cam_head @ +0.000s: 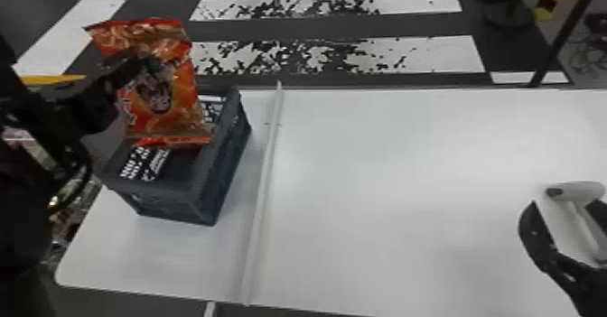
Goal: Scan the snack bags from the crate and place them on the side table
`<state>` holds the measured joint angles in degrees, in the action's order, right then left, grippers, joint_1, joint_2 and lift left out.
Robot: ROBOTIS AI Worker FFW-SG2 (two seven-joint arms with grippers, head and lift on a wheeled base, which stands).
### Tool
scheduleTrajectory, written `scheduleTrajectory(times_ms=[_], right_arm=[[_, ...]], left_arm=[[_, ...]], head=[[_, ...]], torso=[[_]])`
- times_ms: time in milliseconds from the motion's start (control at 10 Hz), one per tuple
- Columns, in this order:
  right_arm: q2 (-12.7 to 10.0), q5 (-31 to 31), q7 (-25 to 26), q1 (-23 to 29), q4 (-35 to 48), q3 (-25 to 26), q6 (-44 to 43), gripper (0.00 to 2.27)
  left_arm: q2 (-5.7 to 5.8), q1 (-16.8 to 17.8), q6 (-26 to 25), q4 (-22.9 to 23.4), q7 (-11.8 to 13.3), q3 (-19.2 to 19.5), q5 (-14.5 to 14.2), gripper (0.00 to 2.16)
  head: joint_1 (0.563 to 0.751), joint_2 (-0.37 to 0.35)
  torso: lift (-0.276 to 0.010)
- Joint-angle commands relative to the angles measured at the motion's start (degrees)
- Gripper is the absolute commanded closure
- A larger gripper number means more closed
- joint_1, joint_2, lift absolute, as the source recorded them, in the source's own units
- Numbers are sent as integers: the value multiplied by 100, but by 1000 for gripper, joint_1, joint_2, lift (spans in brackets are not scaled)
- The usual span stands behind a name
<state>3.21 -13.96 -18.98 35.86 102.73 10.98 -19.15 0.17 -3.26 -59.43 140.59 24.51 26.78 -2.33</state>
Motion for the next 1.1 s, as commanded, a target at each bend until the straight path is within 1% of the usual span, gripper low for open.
scheduleTrajectory(times_ms=[0,200,300,500,600,700,800,900,1000], right_arm=[[-5,-2,0,0,11,0,-5,83],[-14,-10,0,35,46,18,-40,83],[-23,-19,0,35,46,27,-110,83],[-14,-46,9,0,46,-9,-110,83],[-14,-54,9,-9,46,-9,-110,83],[-5,-54,9,-9,37,0,-110,83],[-14,-63,9,-9,37,9,-110,83],[-14,-63,9,0,37,9,-110,83],[-14,-72,9,0,37,9,-110,83]], left_arm=[[-32,62,-135,12,19,-305,-163,2135],[-32,133,-135,-234,-8,-903,-145,2135],[-32,124,-100,-383,-43,-1167,-110,2135],[-32,-34,40,-665,-113,-1747,-136,2135],[-32,-131,427,-919,-148,-2002,-339,2135],[-32,-236,884,-1227,-254,-2292,-585,2135],[-32,-351,1517,-1552,-350,-2643,-681,2135],[-32,-430,2080,-1895,-482,-3012,-681,2135],[-32,-465,2449,-2220,-544,-3320,-690,2135]], head=[[695,108],[695,40],[695,20],[695,-48],[695,-62],[695,-96],[695,-134],[695,-176],[695,-215]], torso=[[-94],[-94],[-94],[-94],[-94],[-94],[-94],[-94],[-94]])
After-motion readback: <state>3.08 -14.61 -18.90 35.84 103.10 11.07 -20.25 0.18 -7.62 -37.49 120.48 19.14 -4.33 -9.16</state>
